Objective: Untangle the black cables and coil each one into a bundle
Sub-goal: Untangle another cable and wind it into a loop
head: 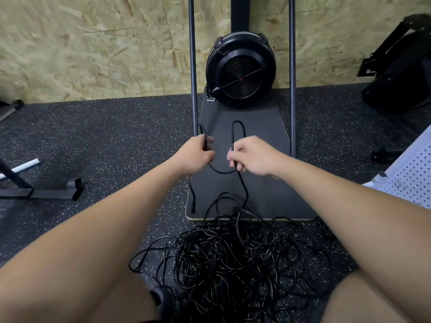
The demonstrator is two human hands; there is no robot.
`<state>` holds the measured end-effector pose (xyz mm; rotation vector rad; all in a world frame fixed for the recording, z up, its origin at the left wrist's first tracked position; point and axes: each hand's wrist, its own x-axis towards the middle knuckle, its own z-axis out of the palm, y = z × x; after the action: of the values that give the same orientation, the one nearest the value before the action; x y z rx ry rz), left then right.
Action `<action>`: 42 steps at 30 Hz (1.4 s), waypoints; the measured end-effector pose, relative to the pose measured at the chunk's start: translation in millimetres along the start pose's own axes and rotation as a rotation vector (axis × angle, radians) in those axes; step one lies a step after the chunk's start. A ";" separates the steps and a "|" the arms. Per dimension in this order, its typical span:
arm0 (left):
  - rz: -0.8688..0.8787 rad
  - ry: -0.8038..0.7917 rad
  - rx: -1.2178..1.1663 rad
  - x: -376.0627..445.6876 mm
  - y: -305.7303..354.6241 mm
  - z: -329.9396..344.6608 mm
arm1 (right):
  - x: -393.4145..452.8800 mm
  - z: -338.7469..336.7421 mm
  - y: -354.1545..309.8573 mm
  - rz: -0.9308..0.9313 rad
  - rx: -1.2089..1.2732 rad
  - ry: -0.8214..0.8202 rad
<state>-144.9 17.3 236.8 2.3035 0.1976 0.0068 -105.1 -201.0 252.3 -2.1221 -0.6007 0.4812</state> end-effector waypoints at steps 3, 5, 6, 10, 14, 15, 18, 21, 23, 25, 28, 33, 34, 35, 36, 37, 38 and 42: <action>-0.002 -0.081 0.248 -0.8 -11.0 2.3 | 0.1 -18.5 -10.3 -0.017 0.172 0.110; 0.014 -0.101 0.286 -0.9 -14.8 7.3 | 0.7 -27.0 -12.8 -0.052 0.275 0.141; 0.023 -0.115 0.269 0.0 -15.9 9.5 | 1.5 -29.9 -13.1 -0.063 0.324 0.154; 0.086 -0.167 0.247 7.3 -20.0 18.7 | 1.4 -41.5 -16.3 -0.079 0.553 0.167; 0.079 -0.229 0.335 -1.8 -4.0 25.8 | -0.5 -52.0 -15.7 -0.066 0.677 0.166; 0.079 -0.300 0.360 -6.0 1.5 27.3 | -0.6 -52.7 -14.9 -0.064 0.685 0.162; 0.147 -0.472 0.440 -15.8 5.3 36.6 | 0.7 -50.9 -10.3 -0.076 0.649 0.129; 0.230 -0.497 0.497 -20.1 -1.7 50.1 | 1.8 -51.2 -9.3 -0.091 0.640 0.109; 0.273 -0.480 0.495 -21.5 -7.7 58.8 | 3.2 -54.5 -10.4 -0.103 0.683 0.120; 0.302 -0.420 0.462 -22.6 -12.3 65.0 | 5.6 -59.4 -10.7 -0.110 0.764 0.128; 0.294 -0.366 0.360 -23.3 -16.4 73.9 | 9.2 -65.5 -8.7 -0.097 0.909 0.135; 0.322 -0.357 0.306 -21.6 -15.0 83.4 | 12.7 -65.3 -5.8 -0.082 0.997 0.107; 0.326 -0.363 0.315 -20.9 -14.4 82.8 | 12.7 -64.8 -5.0 -0.082 0.982 0.105; 0.324 -0.361 0.322 -20.0 -13.8 81.1 | 12.6 -64.2 -4.2 -0.080 0.943 0.116; 0.320 -0.352 0.326 -18.6 -13.1 78.7 | 11.8 -64.3 -3.1 -0.077 0.868 0.142; 0.313 -0.341 0.330 -17.7 -12.0 76.1 | 9.9 -64.5 -2.3 -0.080 0.747 0.184; 0.307 -0.326 0.337 -16.8 -11.5 73.1 | 7.8 -64.8 -1.8 -0.088 0.584 0.236; 0.311 -0.221 0.397 -15.9 -4.7 57.1 | 4.6 -65.4 10.5 -0.018 -0.193 0.440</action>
<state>-157.4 -23.8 195.8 2.6832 -0.2992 -0.1394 -63.9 -245.3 279.7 -2.3047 -0.4235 -0.0631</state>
